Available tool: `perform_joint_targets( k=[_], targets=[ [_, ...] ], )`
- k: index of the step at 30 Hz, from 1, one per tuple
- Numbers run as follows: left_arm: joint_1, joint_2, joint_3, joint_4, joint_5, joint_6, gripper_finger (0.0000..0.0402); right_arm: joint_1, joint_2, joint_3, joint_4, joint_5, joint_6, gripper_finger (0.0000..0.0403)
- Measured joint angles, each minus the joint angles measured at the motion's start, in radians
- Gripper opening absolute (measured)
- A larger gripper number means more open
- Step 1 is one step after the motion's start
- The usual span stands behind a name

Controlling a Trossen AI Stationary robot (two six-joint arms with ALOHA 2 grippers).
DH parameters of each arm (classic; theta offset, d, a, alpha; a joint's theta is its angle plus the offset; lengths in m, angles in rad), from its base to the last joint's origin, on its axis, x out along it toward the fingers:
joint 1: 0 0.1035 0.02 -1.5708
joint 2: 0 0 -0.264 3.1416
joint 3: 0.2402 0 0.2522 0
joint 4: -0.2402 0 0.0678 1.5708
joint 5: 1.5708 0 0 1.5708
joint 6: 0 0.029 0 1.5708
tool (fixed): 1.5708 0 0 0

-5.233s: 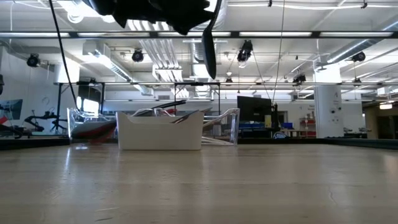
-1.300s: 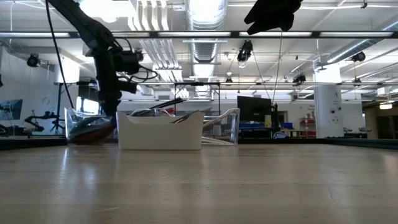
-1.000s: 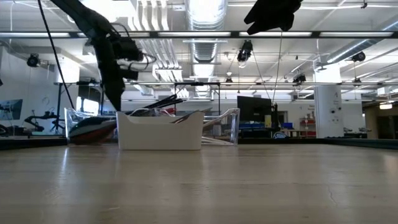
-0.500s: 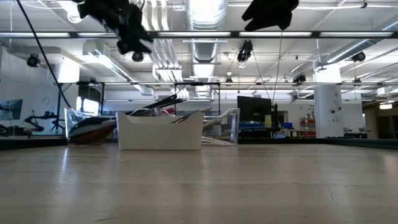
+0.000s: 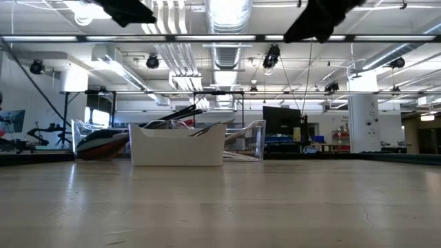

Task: Pick & Place Kitchen Items
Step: Return to Home Position

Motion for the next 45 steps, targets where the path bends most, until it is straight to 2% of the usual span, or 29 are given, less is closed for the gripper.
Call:
perform_joint_targets(
  k=[3, 7, 12, 18, 21, 25, 33, 38, 45],
  targets=[
    [-0.143, -0.186, -0.192, 0.15, -0.133, -0.022, 0.0146, 0.004, -0.101, -0.132, 0.14, -0.082, 0.002, 0.0017],
    [-0.246, -0.41, -0.409, 0.31, -0.148, -0.041, 0.0124, 0.006, -0.261, -0.314, 0.422, -0.174, -0.07, 0.0013],
    [-0.257, -0.608, -0.57, 0.35, -0.164, -0.041, 0.0113, 0.003, -0.432, -0.501, 0.536, -0.177, -0.135, 0.0013],
    [-0.256, -0.74, -0.69, 0.348, -0.203, -0.036, 0.011, 0.003, -0.569, -0.644, 0.62, -0.155, -0.151, 0.0013],
    [-0.256, -0.765, -0.73, 0.346, -0.205, -0.034, 0.011, 0.003, -0.615, -0.697, 0.657, -0.155, -0.14, 0.0013],
    [-0.256, -0.777, -0.785, 0.371, -0.204, 0.021, 0.0097, 0.003, -0.664, -0.764, 0.677, -0.164, -0.212, 0.0013],
    [-0.255, -0.778, -0.935, 0.603, -0.202, 0.091, 0.0034, 0.003, -0.769, -0.895, 0.818, -0.163, -0.297, 0.0008],
    [-0.255, -0.774, -0.946, 0.54, -0.203, 0.055, 0.001, 0.003, -0.81, -0.928, 0.798, -0.16, -0.304, 0.0008],
    [-0.256, -0.77, -0.944, 0.495, -0.195, 0.03, 0.0013, 0.003, -0.812, -0.928, 0.752, -0.161, -0.305, 0.0008]
  ],
)
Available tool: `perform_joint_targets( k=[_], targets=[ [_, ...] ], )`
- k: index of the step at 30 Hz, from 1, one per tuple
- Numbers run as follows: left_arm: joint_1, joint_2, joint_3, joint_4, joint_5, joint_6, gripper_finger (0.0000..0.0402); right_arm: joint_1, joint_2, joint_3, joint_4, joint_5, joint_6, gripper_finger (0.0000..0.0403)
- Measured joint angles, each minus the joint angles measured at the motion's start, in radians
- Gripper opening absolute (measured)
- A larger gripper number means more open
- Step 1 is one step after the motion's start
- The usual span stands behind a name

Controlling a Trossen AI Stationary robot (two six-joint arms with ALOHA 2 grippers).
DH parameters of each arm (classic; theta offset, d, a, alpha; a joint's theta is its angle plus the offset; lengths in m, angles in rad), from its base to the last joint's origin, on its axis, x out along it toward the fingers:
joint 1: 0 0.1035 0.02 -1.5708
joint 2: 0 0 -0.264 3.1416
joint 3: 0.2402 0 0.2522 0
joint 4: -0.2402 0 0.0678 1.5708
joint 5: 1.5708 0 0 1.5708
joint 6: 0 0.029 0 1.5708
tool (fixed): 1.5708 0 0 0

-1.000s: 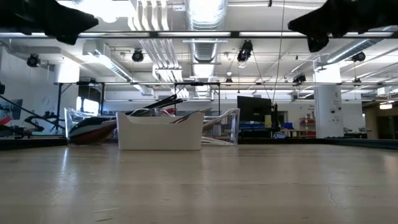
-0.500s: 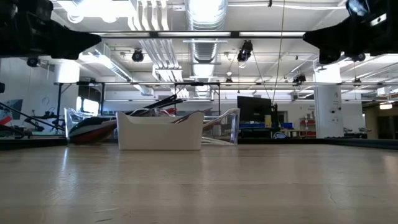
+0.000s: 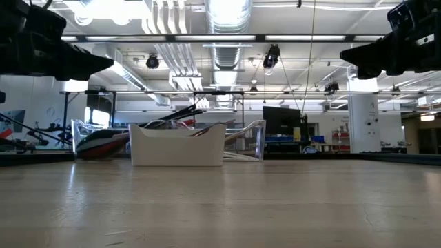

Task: Pick & Place Kitchen Items
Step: Return to Home Position

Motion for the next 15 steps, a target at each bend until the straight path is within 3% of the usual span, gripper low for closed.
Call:
perform_joint_targets(
  k=[15],
  targets=[
    [0.0, 0.0, 0.0, 0.006, -0.006, -0.002, 0.0025, 0.0, 0.0, 0.0, 0.0, -0.001, 0.002, 0.0008]
  ],
)
